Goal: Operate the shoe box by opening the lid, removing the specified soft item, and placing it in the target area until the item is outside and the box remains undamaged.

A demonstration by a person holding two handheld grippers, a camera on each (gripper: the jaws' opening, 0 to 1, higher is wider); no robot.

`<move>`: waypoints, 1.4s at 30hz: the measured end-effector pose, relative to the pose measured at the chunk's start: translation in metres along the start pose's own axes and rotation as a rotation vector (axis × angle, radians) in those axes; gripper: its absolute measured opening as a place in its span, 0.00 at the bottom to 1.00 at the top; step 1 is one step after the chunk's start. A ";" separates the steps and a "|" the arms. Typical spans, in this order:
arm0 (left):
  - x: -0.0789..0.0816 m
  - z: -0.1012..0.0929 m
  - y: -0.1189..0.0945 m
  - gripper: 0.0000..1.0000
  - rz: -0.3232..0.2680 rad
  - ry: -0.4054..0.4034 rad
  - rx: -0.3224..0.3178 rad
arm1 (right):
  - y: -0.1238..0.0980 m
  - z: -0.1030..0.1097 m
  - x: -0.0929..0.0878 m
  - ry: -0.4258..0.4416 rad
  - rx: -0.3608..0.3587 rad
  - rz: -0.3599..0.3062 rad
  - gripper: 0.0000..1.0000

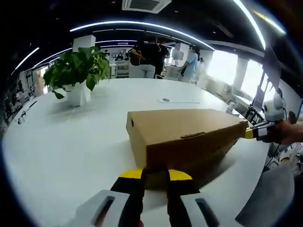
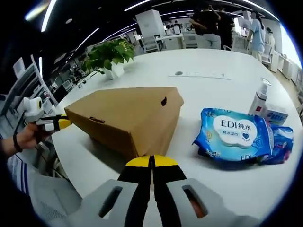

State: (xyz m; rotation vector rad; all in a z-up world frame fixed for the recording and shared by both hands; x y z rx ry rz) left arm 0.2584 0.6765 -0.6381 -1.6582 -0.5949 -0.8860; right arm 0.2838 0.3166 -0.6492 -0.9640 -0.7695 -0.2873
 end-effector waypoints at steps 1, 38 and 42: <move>0.000 0.001 0.000 0.17 -0.001 -0.001 -0.001 | 0.000 0.000 0.000 0.001 0.000 0.001 0.00; -0.006 0.013 -0.023 0.17 0.014 -0.113 0.062 | -0.015 -0.018 -0.011 0.096 -0.026 -0.046 0.00; 0.002 0.023 -0.031 0.18 -0.017 -0.187 0.103 | -0.025 -0.021 -0.001 0.154 -0.028 -0.126 0.00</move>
Point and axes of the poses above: the point that each gripper's makers call its tool centre point, and the gripper's own axes: y roughly forward along the fingers, z roughly to its left, x roughly out of its top, the point moved 9 cm from there along -y, roughly backward along the fingers, and after that the axes turned 5 degrees about x, right-handed, at the moved point
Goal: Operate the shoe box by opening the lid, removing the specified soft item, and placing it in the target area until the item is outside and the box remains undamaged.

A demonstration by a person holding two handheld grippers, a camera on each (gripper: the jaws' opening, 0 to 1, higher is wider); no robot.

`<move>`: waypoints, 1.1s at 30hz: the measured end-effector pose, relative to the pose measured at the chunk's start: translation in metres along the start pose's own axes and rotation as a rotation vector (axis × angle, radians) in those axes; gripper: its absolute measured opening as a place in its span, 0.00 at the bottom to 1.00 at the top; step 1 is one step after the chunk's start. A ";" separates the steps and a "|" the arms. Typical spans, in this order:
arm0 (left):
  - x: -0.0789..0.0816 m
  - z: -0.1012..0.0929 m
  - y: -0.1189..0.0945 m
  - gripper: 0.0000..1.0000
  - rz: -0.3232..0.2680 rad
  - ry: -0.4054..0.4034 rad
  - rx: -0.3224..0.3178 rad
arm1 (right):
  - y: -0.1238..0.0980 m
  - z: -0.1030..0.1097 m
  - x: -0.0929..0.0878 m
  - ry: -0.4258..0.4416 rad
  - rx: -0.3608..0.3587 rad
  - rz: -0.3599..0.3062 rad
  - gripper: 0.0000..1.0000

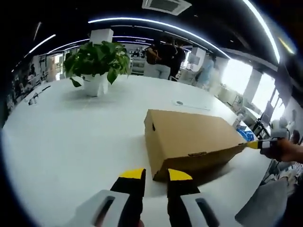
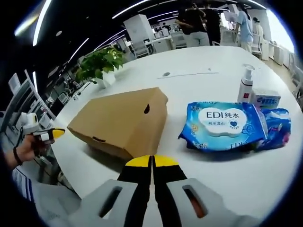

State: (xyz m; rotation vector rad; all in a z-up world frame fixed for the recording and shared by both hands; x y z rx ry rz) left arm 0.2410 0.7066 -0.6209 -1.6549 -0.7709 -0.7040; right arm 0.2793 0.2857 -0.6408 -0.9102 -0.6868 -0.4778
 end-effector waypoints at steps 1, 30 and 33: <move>0.005 0.002 -0.002 0.19 -0.020 -0.038 -0.005 | -0.001 0.001 0.002 0.021 0.006 -0.018 0.00; 0.009 -0.028 0.064 0.32 0.125 -0.099 -0.127 | 0.045 0.020 -0.007 0.118 0.094 -0.047 0.28; 0.013 -0.032 0.071 0.32 0.125 -0.112 -0.122 | 0.048 0.016 0.001 0.112 0.077 -0.049 0.27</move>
Point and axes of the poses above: the point that each gripper's makers call its tool centre point, and the gripper's own axes: y roughly forward along the fingers, z roughly to its left, x roughly out of its top, the point moved 9 cm from there along -y, roughly backward along the fingers, and after that the axes turned 5 degrees about x, right-handed, at the moved point
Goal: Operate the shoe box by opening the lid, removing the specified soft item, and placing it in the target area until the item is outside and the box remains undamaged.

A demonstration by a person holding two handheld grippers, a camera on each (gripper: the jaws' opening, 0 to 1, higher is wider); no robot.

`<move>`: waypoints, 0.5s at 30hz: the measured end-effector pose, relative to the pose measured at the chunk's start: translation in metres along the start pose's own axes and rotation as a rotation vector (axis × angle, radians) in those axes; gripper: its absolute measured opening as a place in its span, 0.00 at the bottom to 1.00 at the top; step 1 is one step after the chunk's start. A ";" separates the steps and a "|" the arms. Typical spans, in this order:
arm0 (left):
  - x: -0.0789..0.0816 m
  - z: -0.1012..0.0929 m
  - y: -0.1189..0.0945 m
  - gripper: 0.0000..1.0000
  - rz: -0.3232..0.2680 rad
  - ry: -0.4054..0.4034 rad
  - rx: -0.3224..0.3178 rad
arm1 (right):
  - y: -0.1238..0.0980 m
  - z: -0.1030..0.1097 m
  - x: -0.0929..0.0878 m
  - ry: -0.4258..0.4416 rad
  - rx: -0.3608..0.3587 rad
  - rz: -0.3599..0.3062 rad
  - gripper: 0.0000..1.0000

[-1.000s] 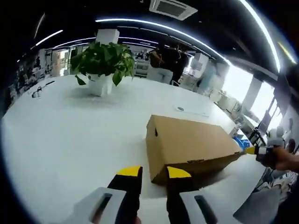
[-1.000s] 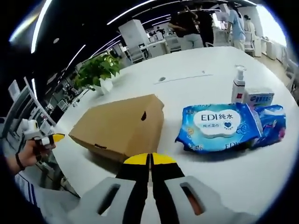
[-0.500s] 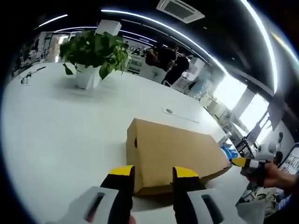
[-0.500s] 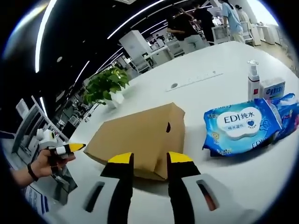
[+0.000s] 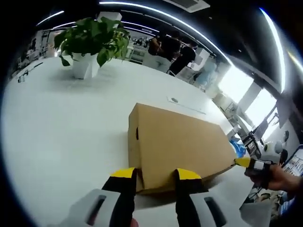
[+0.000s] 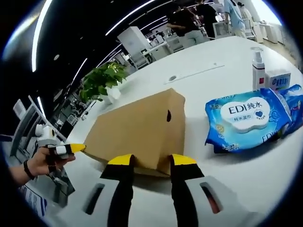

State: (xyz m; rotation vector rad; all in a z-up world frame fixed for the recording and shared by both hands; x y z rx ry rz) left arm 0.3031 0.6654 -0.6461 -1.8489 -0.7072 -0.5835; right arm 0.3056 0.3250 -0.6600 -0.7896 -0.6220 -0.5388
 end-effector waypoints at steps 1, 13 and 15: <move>0.001 -0.002 0.002 0.32 0.000 -0.001 0.002 | 0.001 -0.002 0.003 -0.008 -0.006 0.000 0.27; 0.014 -0.030 0.031 0.32 -0.005 -0.006 -0.006 | -0.001 -0.033 0.034 -0.053 -0.067 0.008 0.25; 0.015 -0.031 0.033 0.32 -0.005 -0.006 -0.009 | -0.002 -0.035 0.036 -0.055 -0.068 0.008 0.25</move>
Point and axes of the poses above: the point that each gripper's makers call its tool centre point, and the gripper's own axes: y roughly forward along the fingers, z roughly to its left, x roughly out of its top, the point moved 9 cm from there along -y, roughly backward along the fingers, and after that the axes turned 5 degrees about x, right-handed, at the moved point
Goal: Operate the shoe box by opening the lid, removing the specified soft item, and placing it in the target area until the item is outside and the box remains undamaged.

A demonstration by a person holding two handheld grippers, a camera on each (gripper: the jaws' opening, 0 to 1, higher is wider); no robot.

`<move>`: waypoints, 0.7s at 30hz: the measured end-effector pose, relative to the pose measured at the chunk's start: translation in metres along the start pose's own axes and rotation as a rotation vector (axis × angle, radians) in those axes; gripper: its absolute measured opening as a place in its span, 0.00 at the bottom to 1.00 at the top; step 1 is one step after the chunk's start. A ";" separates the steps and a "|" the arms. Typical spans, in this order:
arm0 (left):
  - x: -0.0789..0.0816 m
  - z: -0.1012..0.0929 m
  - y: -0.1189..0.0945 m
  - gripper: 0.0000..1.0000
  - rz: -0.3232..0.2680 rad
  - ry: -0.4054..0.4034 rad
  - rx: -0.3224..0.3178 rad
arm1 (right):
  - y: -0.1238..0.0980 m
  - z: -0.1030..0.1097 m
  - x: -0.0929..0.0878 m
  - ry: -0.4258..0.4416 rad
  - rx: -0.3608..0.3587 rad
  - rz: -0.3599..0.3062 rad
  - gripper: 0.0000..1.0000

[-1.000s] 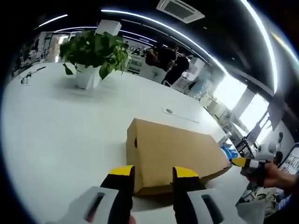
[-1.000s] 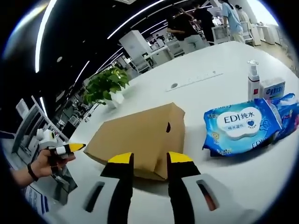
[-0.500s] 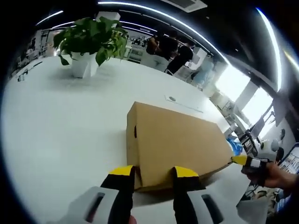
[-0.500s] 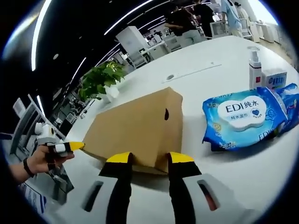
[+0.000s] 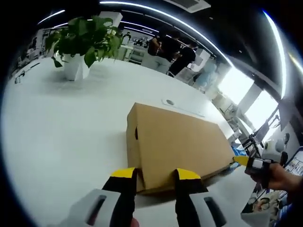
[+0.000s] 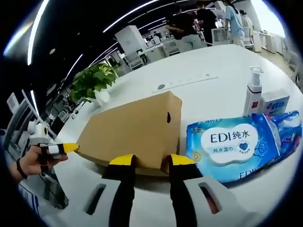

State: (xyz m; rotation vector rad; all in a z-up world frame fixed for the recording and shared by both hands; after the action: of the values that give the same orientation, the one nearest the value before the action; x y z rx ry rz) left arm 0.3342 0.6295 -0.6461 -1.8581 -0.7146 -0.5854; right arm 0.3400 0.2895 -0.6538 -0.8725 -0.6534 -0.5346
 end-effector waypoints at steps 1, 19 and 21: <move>0.000 -0.001 0.000 0.32 0.001 0.001 -0.002 | 0.000 0.000 0.001 -0.002 -0.001 0.002 0.25; -0.004 0.000 -0.010 0.28 -0.011 0.016 -0.009 | -0.015 0.003 -0.004 -0.008 0.005 0.023 0.24; -0.009 0.000 -0.018 0.30 -0.027 0.026 -0.024 | -0.026 0.001 -0.006 -0.066 -0.008 0.002 0.28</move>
State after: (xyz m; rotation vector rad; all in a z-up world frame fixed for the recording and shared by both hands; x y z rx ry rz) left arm 0.3153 0.6332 -0.6410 -1.8617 -0.7199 -0.6369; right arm 0.3184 0.2767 -0.6440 -0.9016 -0.7106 -0.5088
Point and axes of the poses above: the point that each gripper's makers call its tool centre point, and the gripper's own axes: y roughly forward along the fingers, z roughly to its left, x roughly out of its top, the point moved 9 cm from there along -y, roughly backward along the fingers, and after that the axes turned 5 degrees about x, right-handed, at the moved point
